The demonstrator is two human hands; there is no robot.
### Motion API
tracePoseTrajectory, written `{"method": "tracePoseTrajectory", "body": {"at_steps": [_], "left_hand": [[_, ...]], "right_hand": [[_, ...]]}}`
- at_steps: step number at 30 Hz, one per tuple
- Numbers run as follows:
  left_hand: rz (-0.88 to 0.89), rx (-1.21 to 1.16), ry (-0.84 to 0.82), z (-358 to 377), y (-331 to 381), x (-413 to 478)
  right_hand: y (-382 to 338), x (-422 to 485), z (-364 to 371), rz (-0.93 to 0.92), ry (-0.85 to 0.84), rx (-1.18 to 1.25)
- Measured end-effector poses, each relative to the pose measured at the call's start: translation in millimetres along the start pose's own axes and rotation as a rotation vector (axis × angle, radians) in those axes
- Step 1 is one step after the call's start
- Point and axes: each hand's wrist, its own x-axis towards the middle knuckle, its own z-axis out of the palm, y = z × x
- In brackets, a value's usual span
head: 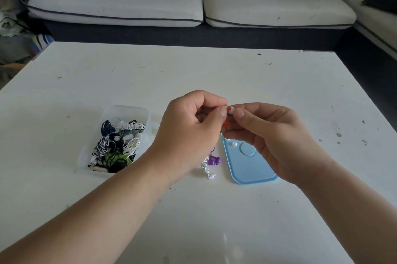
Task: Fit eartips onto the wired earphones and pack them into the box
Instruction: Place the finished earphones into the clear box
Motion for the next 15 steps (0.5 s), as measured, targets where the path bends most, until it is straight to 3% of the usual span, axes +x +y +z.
{"method": "tracePoseTrajectory", "body": {"at_steps": [8, 15], "left_hand": [[0.150, 0.180, -0.018, -1.4, -0.7, -3.3], [-0.039, 0.104, -0.017, -2.3, -2.0, -0.7]], "right_hand": [[0.7, -2.2, 0.0, -0.031, 0.034, -0.104], [3.9, -4.3, 2.9, -0.222, 0.160, -0.590]]}}
